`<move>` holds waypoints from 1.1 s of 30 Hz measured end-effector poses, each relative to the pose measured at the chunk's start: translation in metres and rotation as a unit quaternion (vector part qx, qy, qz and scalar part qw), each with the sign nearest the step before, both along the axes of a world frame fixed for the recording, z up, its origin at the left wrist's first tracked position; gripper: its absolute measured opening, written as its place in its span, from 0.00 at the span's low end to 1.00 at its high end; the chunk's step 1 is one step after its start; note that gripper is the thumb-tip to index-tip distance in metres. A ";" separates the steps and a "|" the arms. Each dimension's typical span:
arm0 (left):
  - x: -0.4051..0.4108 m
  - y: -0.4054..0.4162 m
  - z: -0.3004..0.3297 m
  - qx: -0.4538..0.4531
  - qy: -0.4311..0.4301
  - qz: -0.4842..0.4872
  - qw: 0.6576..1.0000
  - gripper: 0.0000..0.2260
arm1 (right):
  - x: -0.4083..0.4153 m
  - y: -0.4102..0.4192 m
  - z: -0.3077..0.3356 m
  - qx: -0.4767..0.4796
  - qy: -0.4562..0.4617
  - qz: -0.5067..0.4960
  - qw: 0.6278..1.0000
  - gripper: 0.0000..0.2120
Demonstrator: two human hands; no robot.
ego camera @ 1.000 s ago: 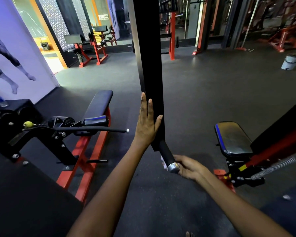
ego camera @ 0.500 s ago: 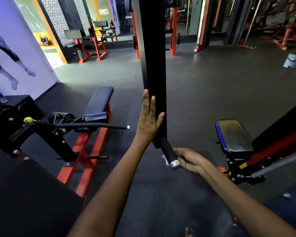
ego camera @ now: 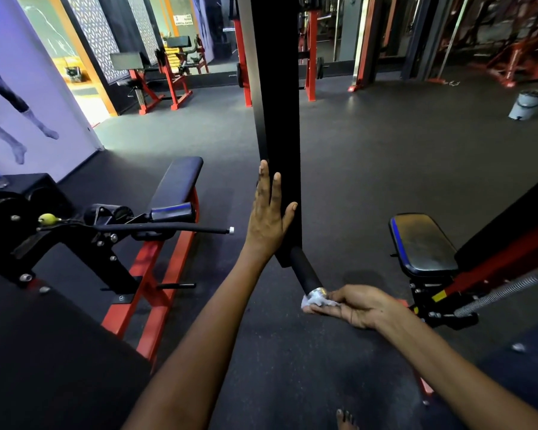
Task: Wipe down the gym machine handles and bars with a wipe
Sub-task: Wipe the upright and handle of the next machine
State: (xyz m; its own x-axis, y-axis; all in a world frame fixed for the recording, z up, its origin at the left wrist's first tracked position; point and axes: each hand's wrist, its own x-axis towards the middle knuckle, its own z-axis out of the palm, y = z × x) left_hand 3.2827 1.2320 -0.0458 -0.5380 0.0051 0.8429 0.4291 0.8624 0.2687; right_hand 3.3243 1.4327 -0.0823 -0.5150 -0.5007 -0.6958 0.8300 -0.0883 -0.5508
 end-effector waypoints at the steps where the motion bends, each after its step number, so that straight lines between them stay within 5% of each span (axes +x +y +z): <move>1: -0.001 0.000 0.000 0.000 0.002 -0.001 1.000 0.31 | 0.004 0.003 0.006 0.026 0.036 0.001 0.999 0.16; 5: -0.002 0.001 -0.001 0.005 0.008 -0.002 1.000 0.34 | 0.005 0.015 0.026 0.171 0.247 -0.039 0.953 0.10; 8: -0.003 0.001 -0.002 0.004 0.018 -0.013 1.000 0.31 | -0.016 -0.003 0.034 0.292 0.513 -0.078 0.804 0.17; 10: -0.004 0.001 -0.003 0.004 0.021 -0.011 1.000 0.31 | -0.022 -0.027 0.033 0.309 0.587 -0.023 0.748 0.16; 14: -0.003 -0.001 -0.005 0.009 0.029 -0.008 1.000 0.32 | -0.005 -0.049 0.010 0.281 0.658 0.051 0.696 0.14; 20: -0.002 -0.004 -0.008 0.020 0.025 -0.005 0.999 0.32 | 0.023 -0.001 -0.011 0.319 0.664 0.074 0.672 0.15; 24: -0.003 -0.003 -0.007 0.019 0.025 0.002 1.000 0.32 | -0.005 -0.044 0.019 0.259 0.643 0.106 0.713 0.07; 28: -0.003 -0.004 -0.005 -0.009 0.040 0.032 0.999 0.31 | -0.012 -0.056 0.015 0.282 0.696 0.079 0.655 0.10; 33: -0.002 -0.004 -0.006 -0.008 0.041 0.033 0.999 0.31 | -0.029 -0.043 -0.019 0.357 0.494 0.004 0.793 0.11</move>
